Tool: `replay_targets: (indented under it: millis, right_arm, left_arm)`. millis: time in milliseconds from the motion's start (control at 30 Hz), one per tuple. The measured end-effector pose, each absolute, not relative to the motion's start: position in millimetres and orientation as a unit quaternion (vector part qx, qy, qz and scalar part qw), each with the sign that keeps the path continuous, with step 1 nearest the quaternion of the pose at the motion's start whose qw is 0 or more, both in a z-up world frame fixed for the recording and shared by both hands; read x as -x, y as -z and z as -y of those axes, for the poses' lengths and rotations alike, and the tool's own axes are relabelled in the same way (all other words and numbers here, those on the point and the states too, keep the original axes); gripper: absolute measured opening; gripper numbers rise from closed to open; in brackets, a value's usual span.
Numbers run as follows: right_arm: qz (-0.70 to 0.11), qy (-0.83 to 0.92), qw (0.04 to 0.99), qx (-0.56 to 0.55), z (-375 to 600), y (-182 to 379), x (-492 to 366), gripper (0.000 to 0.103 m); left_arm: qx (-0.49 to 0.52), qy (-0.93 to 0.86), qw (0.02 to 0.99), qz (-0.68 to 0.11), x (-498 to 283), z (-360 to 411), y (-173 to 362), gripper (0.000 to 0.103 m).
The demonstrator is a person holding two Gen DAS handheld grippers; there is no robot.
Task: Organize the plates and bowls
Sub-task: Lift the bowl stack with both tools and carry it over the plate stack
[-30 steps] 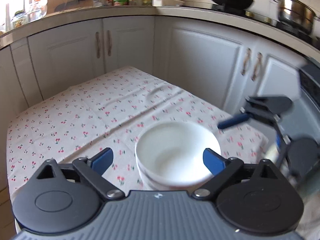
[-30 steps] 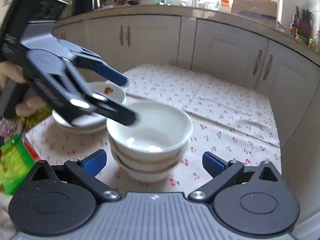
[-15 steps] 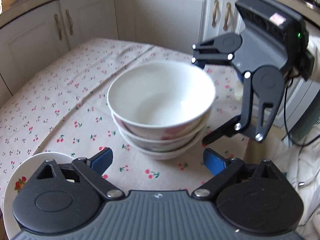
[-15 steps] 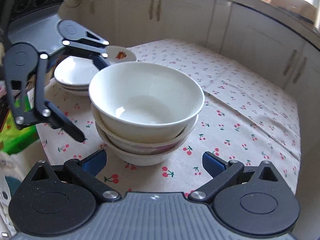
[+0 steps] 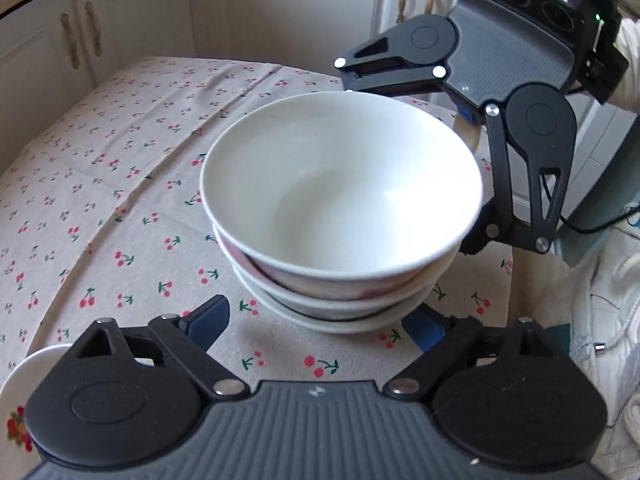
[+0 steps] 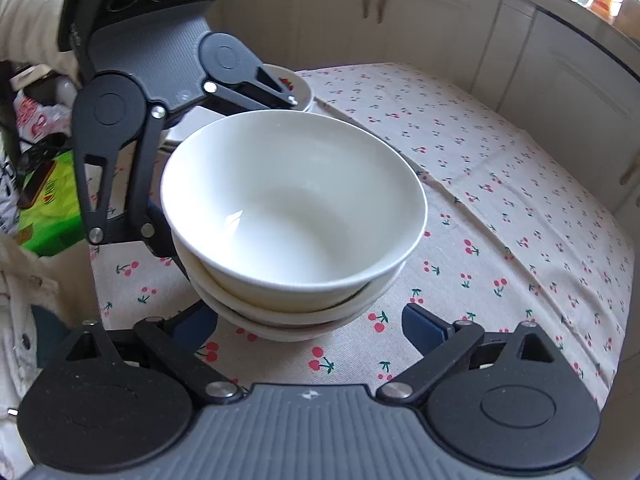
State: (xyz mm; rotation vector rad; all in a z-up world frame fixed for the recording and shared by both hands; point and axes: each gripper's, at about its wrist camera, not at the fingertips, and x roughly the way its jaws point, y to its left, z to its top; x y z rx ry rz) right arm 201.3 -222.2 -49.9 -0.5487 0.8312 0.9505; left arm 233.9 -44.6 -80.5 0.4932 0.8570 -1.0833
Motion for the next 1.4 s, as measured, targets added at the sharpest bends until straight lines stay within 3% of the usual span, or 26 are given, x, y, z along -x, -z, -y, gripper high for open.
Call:
replay_targets:
  millis: [367,967,1400]
  right_arm:
    - [-0.392,-0.470,0.747,0.260,220.9,43.7,-204.9,0.083]
    - [-0.385,-0.459,0.749,0.282,209.7,30.2,-196.6,0.082]
    - [-0.331,-0.489,0.739,0.324,150.0,-11.2,-193.2,0.082]
  left_arm:
    - [-0.214,0.524,0.724,-0.393,-238.7,45.3,81.6,0.076]
    - [-0.216,0.505,0.747,-0.374,-218.8,38.0,65.5,0.075]
    - [-0.223,0.445,0.799,-0.338,-195.5,-31.5,22.7,0.075]
